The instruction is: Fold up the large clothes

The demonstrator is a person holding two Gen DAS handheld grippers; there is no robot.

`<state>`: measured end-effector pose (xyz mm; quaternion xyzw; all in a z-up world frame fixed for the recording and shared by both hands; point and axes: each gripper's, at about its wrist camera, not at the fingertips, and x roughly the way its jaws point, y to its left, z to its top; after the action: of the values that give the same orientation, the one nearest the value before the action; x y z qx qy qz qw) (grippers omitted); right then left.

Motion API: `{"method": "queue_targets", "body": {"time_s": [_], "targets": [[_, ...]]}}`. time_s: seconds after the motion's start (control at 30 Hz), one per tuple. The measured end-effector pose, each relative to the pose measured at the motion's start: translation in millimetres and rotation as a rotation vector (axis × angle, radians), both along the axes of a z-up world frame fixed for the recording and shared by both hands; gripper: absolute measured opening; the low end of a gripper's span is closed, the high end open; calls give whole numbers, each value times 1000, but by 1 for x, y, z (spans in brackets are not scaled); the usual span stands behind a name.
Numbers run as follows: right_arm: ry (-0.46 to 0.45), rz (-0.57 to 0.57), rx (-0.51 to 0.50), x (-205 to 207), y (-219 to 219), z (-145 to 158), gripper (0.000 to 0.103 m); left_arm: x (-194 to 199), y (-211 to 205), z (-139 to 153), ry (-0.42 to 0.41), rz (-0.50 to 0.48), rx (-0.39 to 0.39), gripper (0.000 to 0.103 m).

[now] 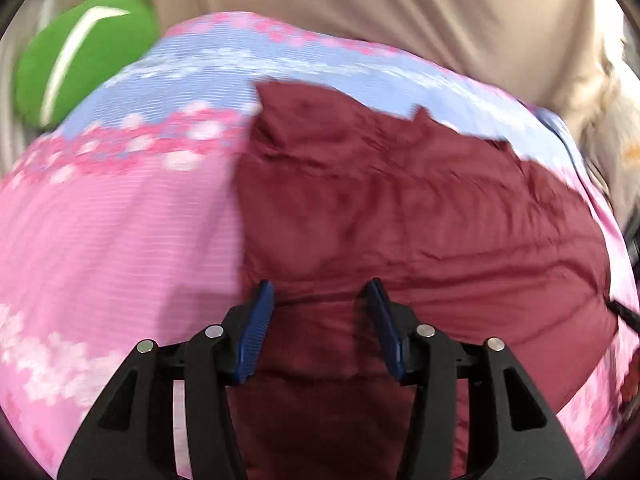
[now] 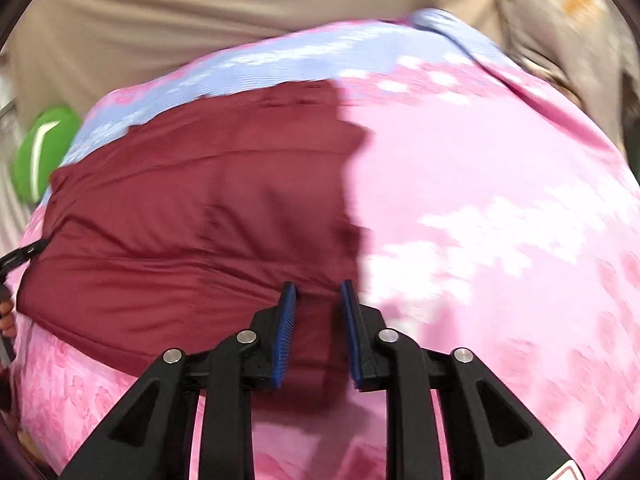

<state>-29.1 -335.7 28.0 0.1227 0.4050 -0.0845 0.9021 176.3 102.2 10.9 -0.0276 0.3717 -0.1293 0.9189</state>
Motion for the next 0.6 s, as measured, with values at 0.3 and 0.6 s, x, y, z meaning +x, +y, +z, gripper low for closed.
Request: {"method": "queue_targets", "body": {"time_s": [0.3, 0.6], "targets": [[-84, 10, 123, 109, -27, 60, 42, 69, -20, 55, -59, 41, -139, 74], [4, -5, 80, 209, -29, 26, 6, 142, -47, 4, 16, 99, 38, 70]]}}
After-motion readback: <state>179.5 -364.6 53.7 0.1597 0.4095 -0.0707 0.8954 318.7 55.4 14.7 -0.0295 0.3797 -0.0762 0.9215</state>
